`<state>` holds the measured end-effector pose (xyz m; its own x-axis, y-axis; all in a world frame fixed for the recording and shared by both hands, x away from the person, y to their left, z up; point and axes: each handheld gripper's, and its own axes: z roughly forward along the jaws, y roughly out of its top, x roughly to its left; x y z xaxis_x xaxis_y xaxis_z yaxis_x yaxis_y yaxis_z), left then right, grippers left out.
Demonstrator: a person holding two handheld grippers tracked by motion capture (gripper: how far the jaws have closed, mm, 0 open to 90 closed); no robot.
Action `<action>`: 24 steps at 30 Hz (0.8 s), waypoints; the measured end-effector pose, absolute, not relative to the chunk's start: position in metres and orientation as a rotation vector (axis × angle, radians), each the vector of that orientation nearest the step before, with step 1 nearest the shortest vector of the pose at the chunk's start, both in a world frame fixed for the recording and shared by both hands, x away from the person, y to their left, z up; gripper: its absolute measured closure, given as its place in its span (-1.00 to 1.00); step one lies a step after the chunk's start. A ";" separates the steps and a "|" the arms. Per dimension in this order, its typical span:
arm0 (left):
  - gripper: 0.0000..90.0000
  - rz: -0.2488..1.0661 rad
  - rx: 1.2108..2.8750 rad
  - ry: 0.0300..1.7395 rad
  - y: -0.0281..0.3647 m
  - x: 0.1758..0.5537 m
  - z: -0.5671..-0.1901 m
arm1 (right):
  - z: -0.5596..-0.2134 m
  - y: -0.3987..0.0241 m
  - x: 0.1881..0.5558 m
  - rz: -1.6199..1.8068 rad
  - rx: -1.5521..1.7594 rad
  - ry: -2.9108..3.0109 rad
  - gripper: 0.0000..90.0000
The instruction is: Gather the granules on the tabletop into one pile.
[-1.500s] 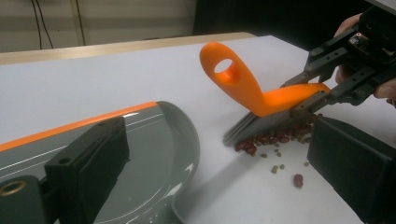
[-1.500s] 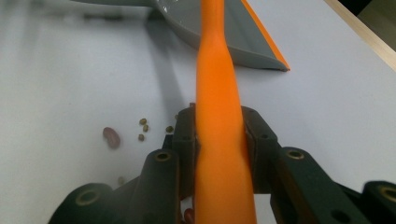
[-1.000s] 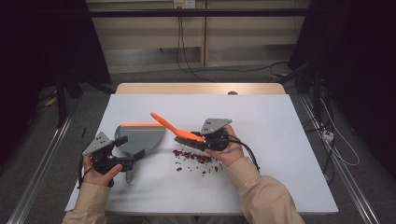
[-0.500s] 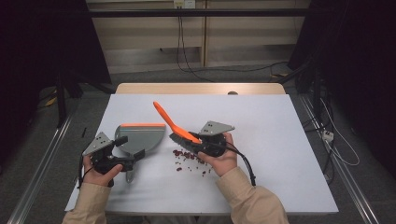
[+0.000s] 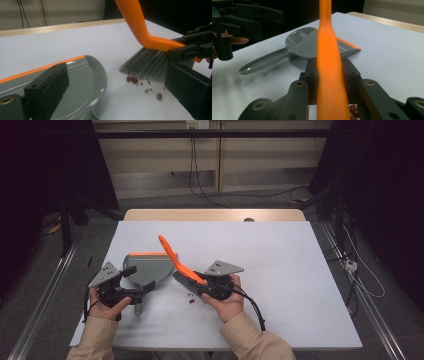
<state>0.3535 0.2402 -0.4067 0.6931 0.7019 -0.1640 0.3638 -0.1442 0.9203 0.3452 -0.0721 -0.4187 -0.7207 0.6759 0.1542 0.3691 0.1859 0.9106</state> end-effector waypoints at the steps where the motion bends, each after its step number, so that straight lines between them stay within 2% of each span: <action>1: -0.88 0.363 1.755 0.853 0.240 0.354 -0.407 | -0.419 -0.070 0.344 1.551 1.009 2.183 0.58; 12: -0.88 0.367 1.752 0.855 0.243 0.354 -0.407 | -0.439 -0.041 0.343 1.549 1.053 2.233 0.58; 24: -0.88 0.371 1.755 0.856 0.243 0.353 -0.407 | -0.441 -0.063 0.348 1.457 1.183 2.179 0.58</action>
<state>0.3534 0.2427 -0.4069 0.6904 0.7049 -0.1624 0.3638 -0.1443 0.9202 0.3477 -0.0629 -0.4408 -0.6325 0.7453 0.2109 0.4796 0.1631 0.8622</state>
